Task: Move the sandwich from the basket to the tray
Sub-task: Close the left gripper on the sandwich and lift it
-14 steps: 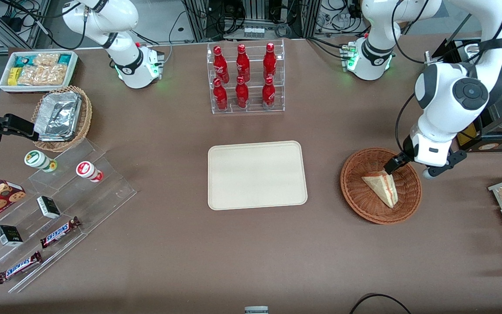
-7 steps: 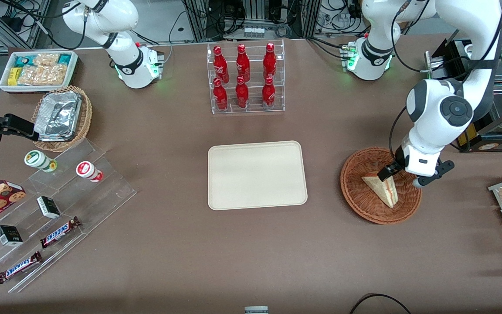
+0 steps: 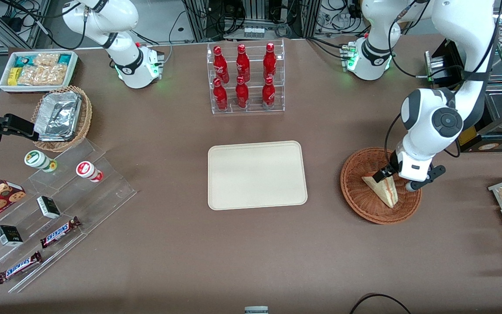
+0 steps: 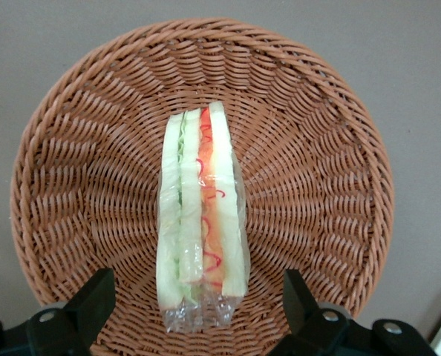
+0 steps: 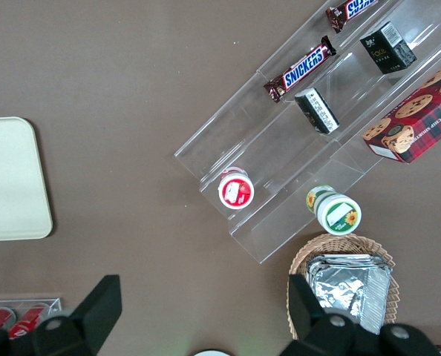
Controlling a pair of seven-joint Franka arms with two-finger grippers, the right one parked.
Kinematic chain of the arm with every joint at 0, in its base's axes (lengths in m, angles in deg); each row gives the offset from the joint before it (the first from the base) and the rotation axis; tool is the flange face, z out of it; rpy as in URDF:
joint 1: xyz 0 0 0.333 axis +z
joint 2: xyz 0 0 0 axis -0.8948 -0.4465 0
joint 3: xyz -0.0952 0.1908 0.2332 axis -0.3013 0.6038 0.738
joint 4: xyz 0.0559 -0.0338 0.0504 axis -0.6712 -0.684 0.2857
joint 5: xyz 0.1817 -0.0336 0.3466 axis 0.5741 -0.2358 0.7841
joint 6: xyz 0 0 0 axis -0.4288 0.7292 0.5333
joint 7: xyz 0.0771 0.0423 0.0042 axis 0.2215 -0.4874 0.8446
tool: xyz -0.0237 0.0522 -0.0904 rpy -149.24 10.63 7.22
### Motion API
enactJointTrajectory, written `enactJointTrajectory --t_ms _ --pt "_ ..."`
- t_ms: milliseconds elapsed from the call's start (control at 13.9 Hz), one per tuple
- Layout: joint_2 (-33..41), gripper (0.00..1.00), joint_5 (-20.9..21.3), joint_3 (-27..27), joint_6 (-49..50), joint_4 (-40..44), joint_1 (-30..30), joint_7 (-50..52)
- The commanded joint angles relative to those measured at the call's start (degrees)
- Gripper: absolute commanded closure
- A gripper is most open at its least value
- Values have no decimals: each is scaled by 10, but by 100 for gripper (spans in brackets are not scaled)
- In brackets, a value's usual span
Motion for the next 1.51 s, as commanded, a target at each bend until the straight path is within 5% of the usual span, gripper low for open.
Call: enactJointTrajectory --t_ms 0,432,504,719,791,1079,1439 --pt "-18 0 4 1 -32 -7 -5 11" --pt "-34 1 27 3 -33 -10 -5 11" --pt "-37 8 27 4 -33 -9 -5 11" --pt "-37 72 27 5 -32 -7 -3 9" --pt "-36 82 27 5 -31 -7 -2 8" --pt "-8 84 28 6 8 10 -2 6" --pt "14 84 68 -5 270 180 -12 18"
